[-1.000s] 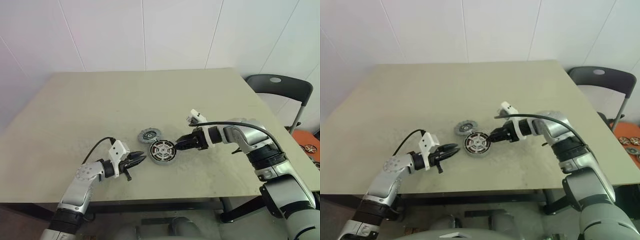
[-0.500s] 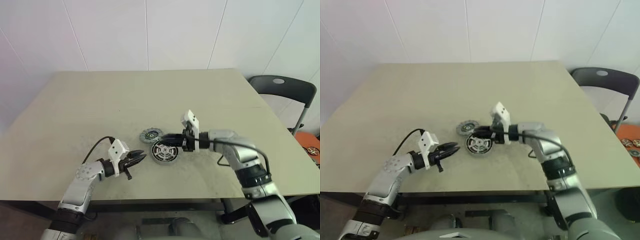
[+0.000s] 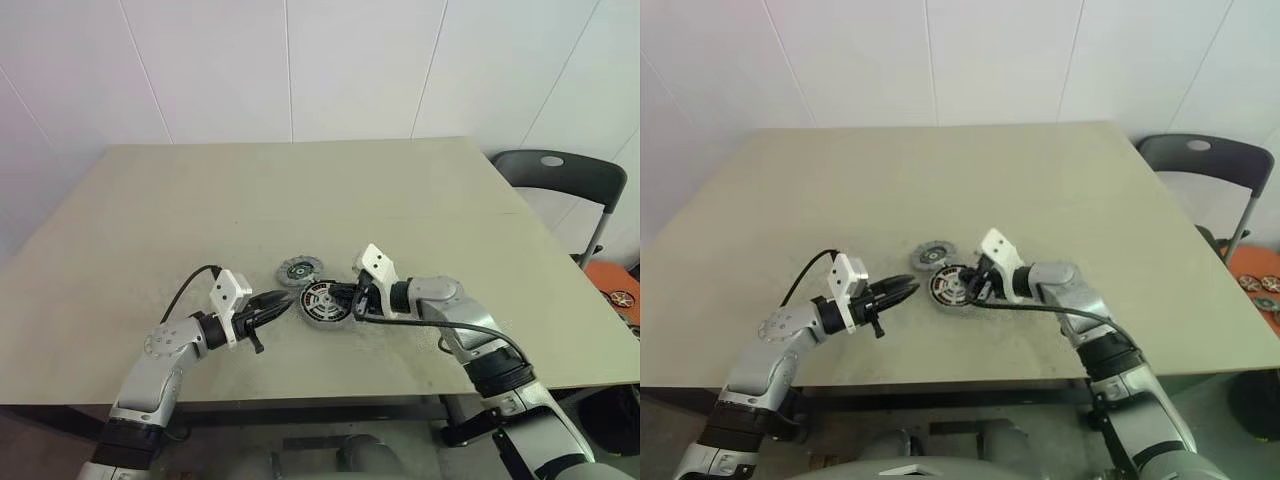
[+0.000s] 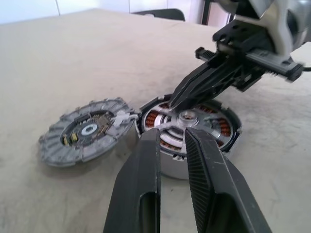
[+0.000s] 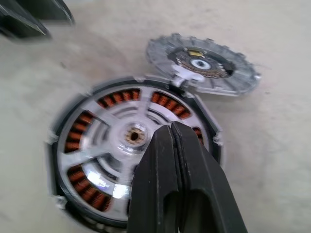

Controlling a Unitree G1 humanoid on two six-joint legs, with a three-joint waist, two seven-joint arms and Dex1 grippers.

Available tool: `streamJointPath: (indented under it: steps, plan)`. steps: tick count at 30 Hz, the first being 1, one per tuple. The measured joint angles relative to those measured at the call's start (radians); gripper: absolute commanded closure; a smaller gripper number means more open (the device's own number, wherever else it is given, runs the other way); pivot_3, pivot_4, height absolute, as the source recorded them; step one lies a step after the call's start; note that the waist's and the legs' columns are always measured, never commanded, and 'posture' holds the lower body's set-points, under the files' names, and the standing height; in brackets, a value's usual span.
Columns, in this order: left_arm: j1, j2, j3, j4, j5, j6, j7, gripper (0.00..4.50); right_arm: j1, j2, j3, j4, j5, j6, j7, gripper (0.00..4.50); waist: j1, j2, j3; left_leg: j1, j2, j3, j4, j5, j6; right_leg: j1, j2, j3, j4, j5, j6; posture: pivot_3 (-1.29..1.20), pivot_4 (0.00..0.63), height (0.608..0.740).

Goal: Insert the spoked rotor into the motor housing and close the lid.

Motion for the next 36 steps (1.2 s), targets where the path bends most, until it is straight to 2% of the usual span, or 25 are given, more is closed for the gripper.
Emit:
streamJointPath:
  steps: [3, 7, 12, 17, 23, 27, 36]
  plan:
    - [0.0, 0.0, 0.0, -0.001, 0.0, 0.006, 0.002, 3.58, 0.0, 0.003, -0.008, -0.001, 0.002, 0.008, 0.009, 4.49, 0.0, -0.002, -0.001, 0.003, 0.0, 0.0, 0.001, 0.0, 0.0, 0.003, 0.0, 0.0, 0.0, -0.002, -0.002, 0.0, 0.0, 0.74]
    - [0.0, 0.002, 0.001, -0.006, -0.004, 0.019, 0.006, 3.58, 0.0, 0.009, -0.063, -0.005, 0.101, 0.098, 0.09, 4.49, 0.0, -0.002, -0.001, -0.001, 0.0, 0.0, 0.001, 0.0, 0.0, 0.0, 0.0, 0.0, 0.0, 0.0, 0.0, 0.0, 0.0, 0.74]
    - [0.006, 0.017, 0.003, -0.034, -0.015, 0.028, -0.005, 3.58, -0.055, -0.078, -0.05, -0.085, 0.147, 0.084, 0.266, 4.49, 0.0, 0.0, 0.001, -0.004, 0.0, 0.0, -0.002, 0.0, 0.0, -0.005, 0.001, 0.0, 0.0, 0.0, 0.0, 0.0, 0.0, 0.74]
    - [0.038, 0.032, 0.003, -0.036, -0.015, 0.031, -0.01, 3.58, -0.147, -0.191, 0.048, -0.14, 0.072, -0.036, 0.424, 4.49, 0.001, 0.0, 0.001, -0.003, 0.0, -0.001, -0.001, 0.0, 0.0, -0.004, 0.0, -0.001, 0.0, 0.0, 0.0, 0.0, 0.0, 0.74]
    - [0.063, 0.052, 0.004, -0.055, -0.015, 0.031, -0.02, 3.58, -0.215, -0.231, 0.155, -0.065, -0.078, -0.228, 0.504, 4.49, 0.001, 0.0, 0.001, -0.003, 0.0, 0.0, 0.0, 0.0, 0.0, -0.004, -0.001, -0.001, 0.0, 0.0, 0.0, 0.0, 0.0, 0.74]
    - [0.081, 0.06, 0.005, -0.055, -0.014, 0.029, -0.02, 3.58, -0.261, -0.232, 0.184, 0.008, -0.151, -0.345, 0.53, 3.61, 0.001, 0.0, 0.001, -0.003, 0.001, 0.0, 0.0, 0.0, 0.0, -0.004, -0.001, -0.001, 0.0, 0.0, 0.0, 0.0, 0.0, 0.74]
    - [0.091, 0.066, 0.01, -0.055, -0.012, 0.017, -0.007, 3.58, -0.311, -0.232, 0.208, 0.076, -0.23, -0.471, 0.573, 0.63, 0.001, 0.0, 0.001, -0.003, 0.001, 0.0, 0.0, 0.0, 0.0, -0.004, -0.002, 0.0, 0.0, 0.0, -0.001, 0.0, 0.0, 0.74]
